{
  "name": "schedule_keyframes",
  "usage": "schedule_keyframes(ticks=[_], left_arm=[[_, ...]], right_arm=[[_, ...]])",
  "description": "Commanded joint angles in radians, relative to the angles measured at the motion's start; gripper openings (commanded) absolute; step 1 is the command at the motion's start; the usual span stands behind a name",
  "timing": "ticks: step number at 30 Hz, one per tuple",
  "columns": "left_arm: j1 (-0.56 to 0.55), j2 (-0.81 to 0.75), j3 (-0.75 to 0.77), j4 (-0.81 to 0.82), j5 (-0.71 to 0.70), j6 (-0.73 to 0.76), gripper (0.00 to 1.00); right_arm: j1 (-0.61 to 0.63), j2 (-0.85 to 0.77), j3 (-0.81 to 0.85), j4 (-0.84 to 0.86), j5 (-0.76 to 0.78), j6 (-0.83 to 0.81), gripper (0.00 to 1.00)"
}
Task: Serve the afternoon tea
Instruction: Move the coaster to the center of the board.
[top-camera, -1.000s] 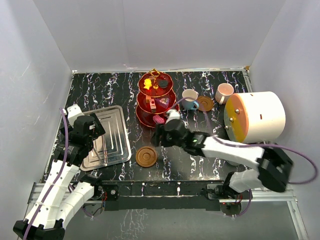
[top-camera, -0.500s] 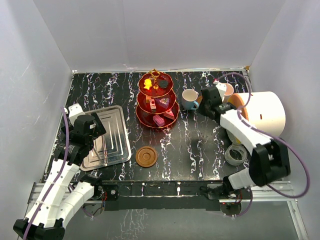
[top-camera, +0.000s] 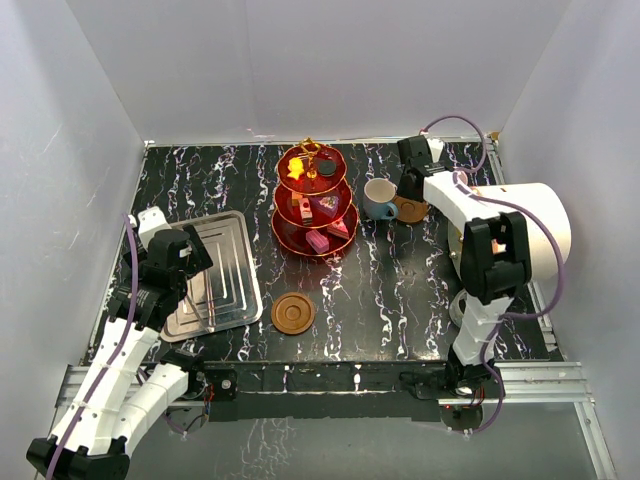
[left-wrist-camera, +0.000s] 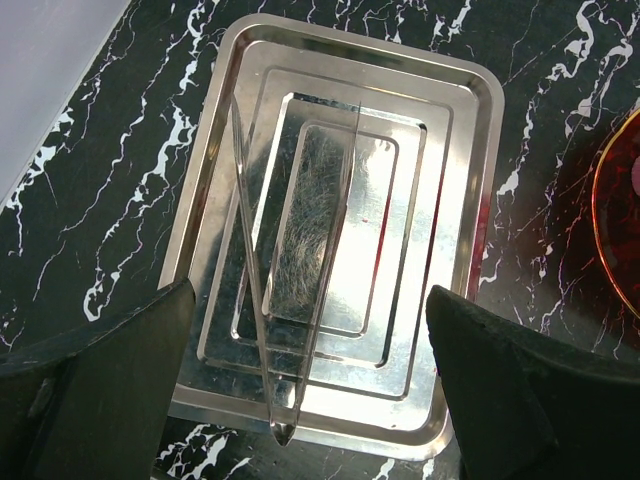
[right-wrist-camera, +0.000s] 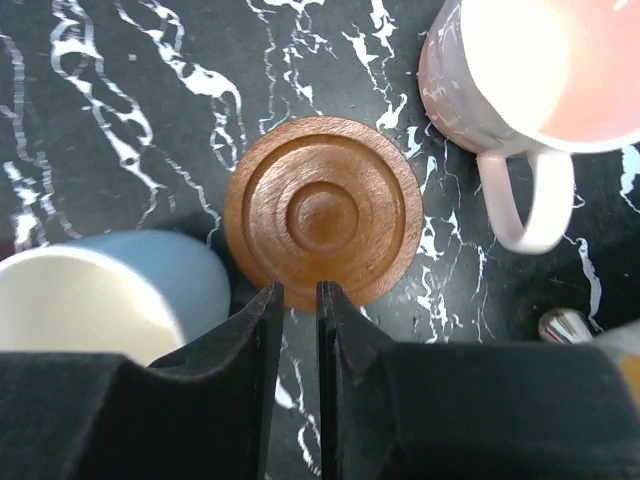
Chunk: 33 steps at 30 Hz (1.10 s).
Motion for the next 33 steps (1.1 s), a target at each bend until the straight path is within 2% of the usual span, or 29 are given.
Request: schedule_keyframes(ticks=[1,10,13,22,30,33], left_arm=[[-0.002,0.005,0.014,0.011,0.008,0.014,0.99],[-0.003,-0.008,0.012,0.011,0.008,0.014,0.99],[-0.002,-0.009,0.014,0.007,0.004,0.011,0.99],[-0.003,-0.018,0.012,0.014,0.008,0.014,0.99],[-0.001,-0.012,0.014,0.012,0.011,0.015,0.99],[-0.003,-0.016,0.012,0.014,0.010,0.015,0.99]], right_arm=[[-0.038,0.093,0.074,0.002,-0.009,-0.012,0.18],[-0.067,0.267,0.154,0.004,-0.087,-0.028,0.15],[-0.066,0.276,0.109,-0.013,-0.115,-0.012,0.14],[-0.035,0.018,-0.384,0.068,-0.173,0.086,0.14],[0.111,-0.254,-0.667,0.032,-0.196,0.230,0.17],[0.190,-0.306,-0.755,0.032,-0.207,0.281,0.16]])
